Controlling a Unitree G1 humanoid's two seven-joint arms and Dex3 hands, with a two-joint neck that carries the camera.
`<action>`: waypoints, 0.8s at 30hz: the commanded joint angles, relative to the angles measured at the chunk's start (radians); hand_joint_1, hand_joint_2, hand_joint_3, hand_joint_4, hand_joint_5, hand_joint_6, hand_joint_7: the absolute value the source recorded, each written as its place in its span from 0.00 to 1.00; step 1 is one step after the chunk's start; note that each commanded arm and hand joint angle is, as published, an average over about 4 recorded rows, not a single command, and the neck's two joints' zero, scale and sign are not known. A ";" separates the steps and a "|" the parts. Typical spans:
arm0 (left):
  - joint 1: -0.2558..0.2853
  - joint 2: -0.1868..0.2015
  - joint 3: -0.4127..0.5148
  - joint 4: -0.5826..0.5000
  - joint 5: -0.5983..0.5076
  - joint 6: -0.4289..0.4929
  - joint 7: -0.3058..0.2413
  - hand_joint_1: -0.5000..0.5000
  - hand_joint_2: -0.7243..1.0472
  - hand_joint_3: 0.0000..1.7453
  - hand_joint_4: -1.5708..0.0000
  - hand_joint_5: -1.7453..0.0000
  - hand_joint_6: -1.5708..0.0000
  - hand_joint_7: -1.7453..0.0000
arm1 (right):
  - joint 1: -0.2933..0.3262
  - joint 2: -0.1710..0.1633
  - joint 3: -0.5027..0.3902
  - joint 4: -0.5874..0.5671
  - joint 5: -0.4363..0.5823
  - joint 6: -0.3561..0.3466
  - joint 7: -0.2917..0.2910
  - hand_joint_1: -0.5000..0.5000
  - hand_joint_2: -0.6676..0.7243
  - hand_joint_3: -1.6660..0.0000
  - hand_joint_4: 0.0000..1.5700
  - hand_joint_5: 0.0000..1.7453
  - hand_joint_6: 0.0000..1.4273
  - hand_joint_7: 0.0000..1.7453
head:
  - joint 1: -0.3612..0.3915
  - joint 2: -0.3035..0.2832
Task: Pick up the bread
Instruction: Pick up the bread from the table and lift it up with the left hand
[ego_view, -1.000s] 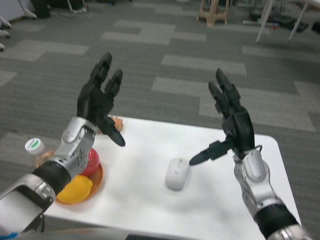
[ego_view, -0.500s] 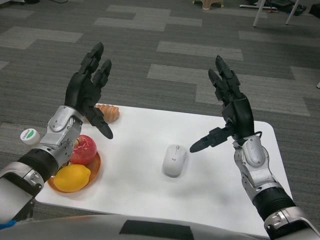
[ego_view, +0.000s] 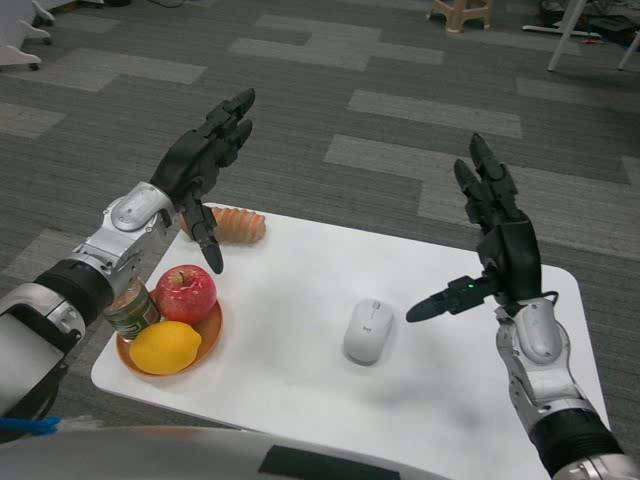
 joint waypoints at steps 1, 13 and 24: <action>-0.045 0.053 0.039 0.003 0.115 0.053 -0.011 0.00 0.05 0.05 1.00 1.00 1.00 1.00 | -0.015 -0.016 -0.001 -0.002 0.008 -0.009 -0.001 0.12 0.59 1.00 0.00 0.07 0.00 0.00 | 0.025 0.007; -0.150 0.109 0.073 0.040 0.442 0.173 -0.053 0.00 0.06 0.04 1.00 1.00 1.00 1.00 | -0.013 -0.020 0.000 -0.003 0.008 -0.009 -0.001 0.12 0.59 1.00 0.00 0.06 0.00 0.00 | 0.125 0.039; -0.318 0.086 -0.035 0.238 0.636 0.247 -0.040 0.00 0.10 0.05 1.00 1.00 1.00 1.00 | -0.013 -0.015 0.007 0.012 0.008 -0.009 -0.001 0.12 0.61 1.00 0.00 0.07 0.00 0.00 | 0.132 0.036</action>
